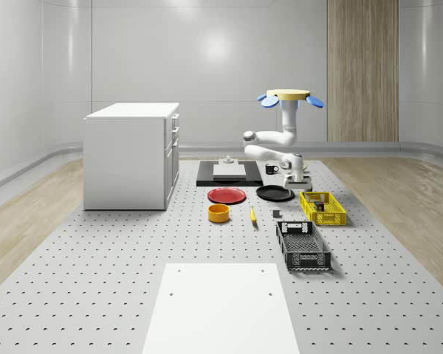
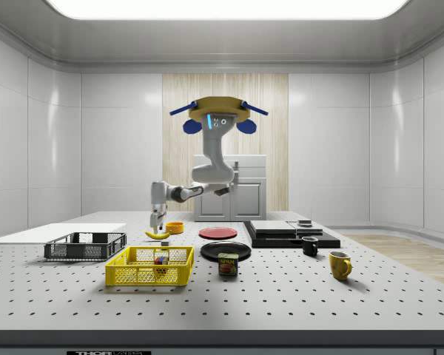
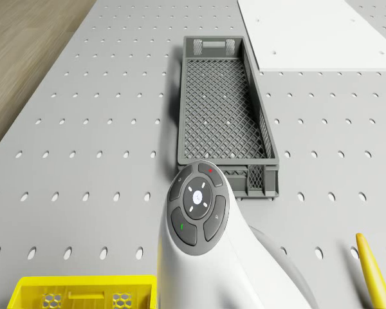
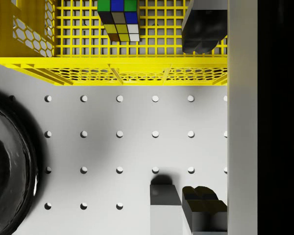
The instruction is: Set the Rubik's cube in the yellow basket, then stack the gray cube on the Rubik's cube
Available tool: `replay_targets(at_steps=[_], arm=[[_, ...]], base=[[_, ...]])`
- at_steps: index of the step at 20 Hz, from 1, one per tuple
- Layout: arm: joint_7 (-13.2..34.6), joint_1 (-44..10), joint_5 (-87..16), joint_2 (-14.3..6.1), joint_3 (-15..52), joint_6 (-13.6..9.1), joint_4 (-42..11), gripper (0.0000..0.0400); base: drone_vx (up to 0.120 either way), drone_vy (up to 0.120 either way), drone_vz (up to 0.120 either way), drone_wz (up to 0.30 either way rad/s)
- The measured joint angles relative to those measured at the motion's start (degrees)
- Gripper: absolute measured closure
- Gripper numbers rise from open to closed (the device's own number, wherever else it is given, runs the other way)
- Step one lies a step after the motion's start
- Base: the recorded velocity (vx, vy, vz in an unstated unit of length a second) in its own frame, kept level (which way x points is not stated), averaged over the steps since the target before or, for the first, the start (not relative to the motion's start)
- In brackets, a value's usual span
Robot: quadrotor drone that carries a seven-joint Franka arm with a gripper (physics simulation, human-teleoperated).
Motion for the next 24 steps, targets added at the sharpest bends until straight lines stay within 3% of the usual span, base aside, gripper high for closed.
replay_targets(at_steps=[3, 15, 24], arm=[[-0.04, 0.05, -0.05, 0.11, -0.01, -0.11, -0.01, 0.0000], [-0.18, 0.25, -0.24, 0.52, -0.07, -0.49, -0.04, 0.0000], [-0.28, 0.37, -0.36, 0.79, -0.10, -0.74, -0.07, 0.0000]], base=[[0.000, -0.120, -0.013, 0.000], [0.000, -0.120, -0.120, 0.000], [0.000, -0.120, 0.000, 0.000]])
